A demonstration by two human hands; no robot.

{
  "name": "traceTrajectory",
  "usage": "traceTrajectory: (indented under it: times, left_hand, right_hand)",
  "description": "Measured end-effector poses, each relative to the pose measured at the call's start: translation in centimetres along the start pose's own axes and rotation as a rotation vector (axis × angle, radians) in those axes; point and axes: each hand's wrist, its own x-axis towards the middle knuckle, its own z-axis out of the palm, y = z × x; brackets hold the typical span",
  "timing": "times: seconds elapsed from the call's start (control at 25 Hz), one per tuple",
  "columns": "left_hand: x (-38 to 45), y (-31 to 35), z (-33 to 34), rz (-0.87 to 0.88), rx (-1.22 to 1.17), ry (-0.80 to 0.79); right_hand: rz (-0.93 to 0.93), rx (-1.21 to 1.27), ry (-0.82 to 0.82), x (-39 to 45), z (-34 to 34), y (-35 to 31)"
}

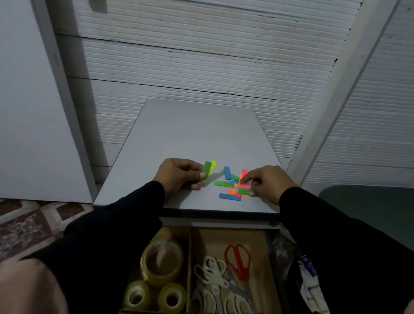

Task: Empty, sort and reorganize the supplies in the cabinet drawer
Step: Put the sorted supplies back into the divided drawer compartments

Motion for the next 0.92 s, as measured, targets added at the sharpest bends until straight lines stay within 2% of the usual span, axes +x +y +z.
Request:
traceTrajectory:
  times: [0.16, 0.32, 0.48, 0.6, 0.68, 0.8, 0.92]
  left_hand:
    - [-0.4, -0.2, 0.1, 0.033, 0.046, -0.007]
    - [-0.7, -0.2, 0.2, 0.054, 0.056, -0.021]
    - [-0.9, -0.4, -0.1, 0.079, -0.044, -0.015]
    - [-0.9, -0.4, -0.1, 0.084, -0.062, -0.004]
    - [-0.8, -0.5, -0.1, 0.083, -0.067, 0.01]
    - [-0.7, -0.7, 0.0, 0.095, -0.045, 0.014]
    - [-0.6, -0.8, -0.1, 0.102, -0.028, 0.025]
  right_hand:
    - [-0.003, -0.13, -0.013, 0.1, 0.4, -0.4]
    - [0.001, -0.123, 0.042, 0.4, 0.8, 0.0]
    - [0.027, 0.114, 0.087, 0.3, 0.2, 0.0]
    - [0.051, 0.311, -0.063, -0.2, 0.0, -1.3]
    - [0.012, 0.185, -0.118, -0.4, 0.6, -2.2]
    - [-0.033, -0.068, -0.085, -0.3, 1.5, -3.3]
    - [-0.017, -0.141, -0.063, 0.1, 2.2, -3.4]
